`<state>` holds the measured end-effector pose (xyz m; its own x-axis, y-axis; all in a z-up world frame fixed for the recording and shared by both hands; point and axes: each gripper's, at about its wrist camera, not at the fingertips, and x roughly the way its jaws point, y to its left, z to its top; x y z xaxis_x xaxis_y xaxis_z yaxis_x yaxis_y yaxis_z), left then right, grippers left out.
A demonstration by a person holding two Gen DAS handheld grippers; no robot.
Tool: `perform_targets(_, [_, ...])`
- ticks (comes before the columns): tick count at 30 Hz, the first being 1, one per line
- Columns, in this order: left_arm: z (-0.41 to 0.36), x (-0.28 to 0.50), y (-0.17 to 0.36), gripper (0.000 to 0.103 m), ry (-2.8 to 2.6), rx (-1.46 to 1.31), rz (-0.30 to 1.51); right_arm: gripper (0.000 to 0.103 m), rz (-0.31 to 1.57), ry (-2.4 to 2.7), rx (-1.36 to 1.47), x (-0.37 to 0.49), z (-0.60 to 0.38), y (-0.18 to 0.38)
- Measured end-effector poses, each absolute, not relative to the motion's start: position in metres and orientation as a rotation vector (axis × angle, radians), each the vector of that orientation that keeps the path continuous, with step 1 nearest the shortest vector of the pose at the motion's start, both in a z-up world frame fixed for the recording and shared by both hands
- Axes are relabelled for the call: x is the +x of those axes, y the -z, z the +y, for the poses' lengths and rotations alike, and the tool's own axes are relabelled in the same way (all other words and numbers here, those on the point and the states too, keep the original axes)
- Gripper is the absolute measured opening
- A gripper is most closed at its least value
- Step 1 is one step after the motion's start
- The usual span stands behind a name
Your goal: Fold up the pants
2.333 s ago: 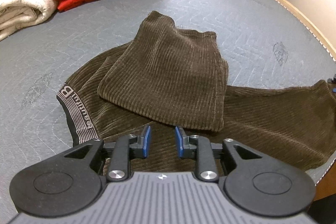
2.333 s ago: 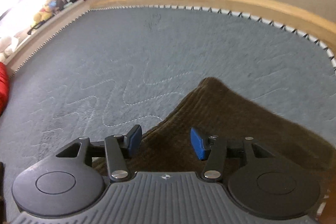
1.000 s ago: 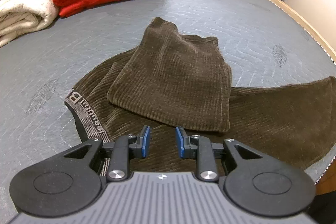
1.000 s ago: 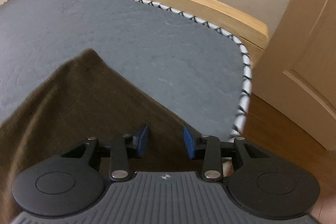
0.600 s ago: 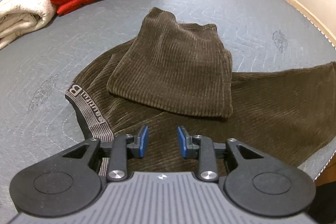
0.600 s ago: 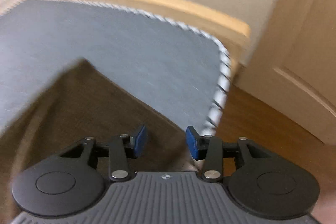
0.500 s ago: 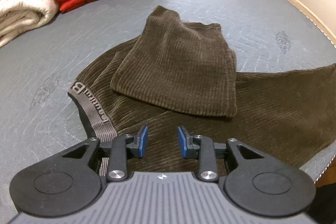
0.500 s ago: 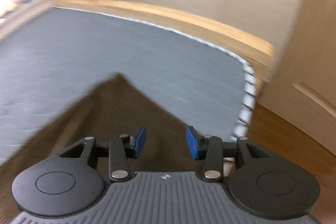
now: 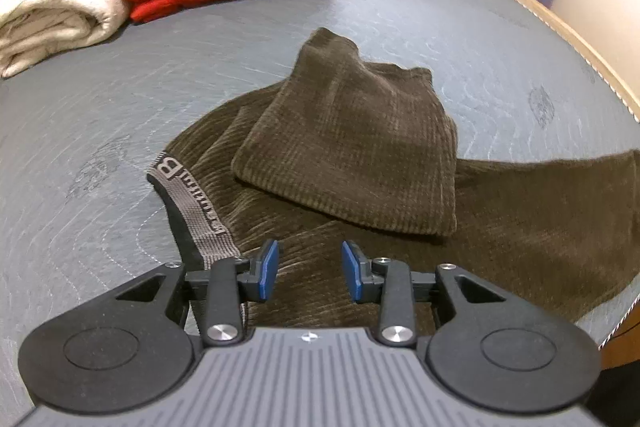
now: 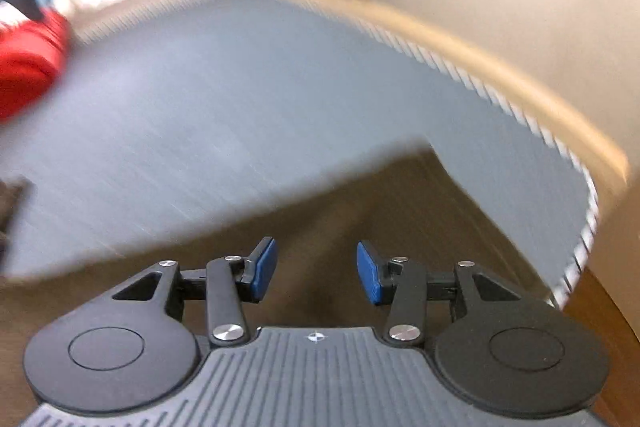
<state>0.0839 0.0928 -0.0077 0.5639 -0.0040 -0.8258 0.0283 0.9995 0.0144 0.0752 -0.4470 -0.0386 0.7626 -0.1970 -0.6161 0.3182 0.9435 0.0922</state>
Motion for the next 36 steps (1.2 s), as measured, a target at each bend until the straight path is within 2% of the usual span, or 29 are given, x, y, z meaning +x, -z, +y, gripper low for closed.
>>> perform_targets(5, [0.098, 0.080, 0.002, 0.039, -0.003, 0.007, 0.942, 0.048, 0.390, 0.120, 0.176, 0.062, -0.354, -0.037])
perform_targets(9, [0.100, 0.078, -0.003, 0.039, -0.019, -0.015, 0.917, 0.050, 0.315, -0.019, 0.118, 0.060, -0.284, -0.074])
perform_targets(11, [0.101, 0.079, -0.004, 0.036, -0.026, -0.024, 0.901, 0.052, 0.294, -0.112, 0.080, 0.061, -0.250, -0.084])
perform_targets(13, [0.101, 0.081, -0.004, 0.020, -0.031, -0.027, 0.897, 0.053, 0.281, -0.185, 0.020, 0.064, -0.222, -0.085])
perform_targets(16, [0.098, 0.085, -0.004, 0.015, -0.046, -0.028, 0.885, 0.053, 0.268, -0.232, -0.085, 0.070, -0.187, -0.071])
perform_targets(20, [0.095, 0.094, -0.003, 0.015, -0.061, -0.041, 0.873, 0.052, 0.321, -0.226, -0.123, 0.088, -0.148, -0.063])
perform_targets(25, [0.088, 0.112, -0.013, 0.015, -0.113, -0.116, 0.850, 0.052, 0.228, -0.267, -0.124, 0.104, -0.123, -0.064])
perform_targets(31, [0.081, 0.172, -0.034, 0.015, -0.128, -0.336, 0.787, 0.052, 0.345, -0.163, 0.031, 0.147, -0.137, -0.050])
perform_targets(33, [0.079, 0.182, -0.029, 0.015, -0.129, -0.332, 0.746, 0.047, 0.389, -0.168, 0.081, 0.158, -0.147, -0.047])
perform_targets(35, [0.075, 0.195, -0.009, 0.015, -0.150, -0.276, 0.799, 0.032, 0.406, -0.176, 0.101, 0.163, -0.155, -0.038])
perform_targets(36, [0.075, 0.202, 0.003, 0.015, -0.169, -0.291, 0.853, 0.029, 0.417, -0.180, 0.109, 0.169, -0.160, -0.036])
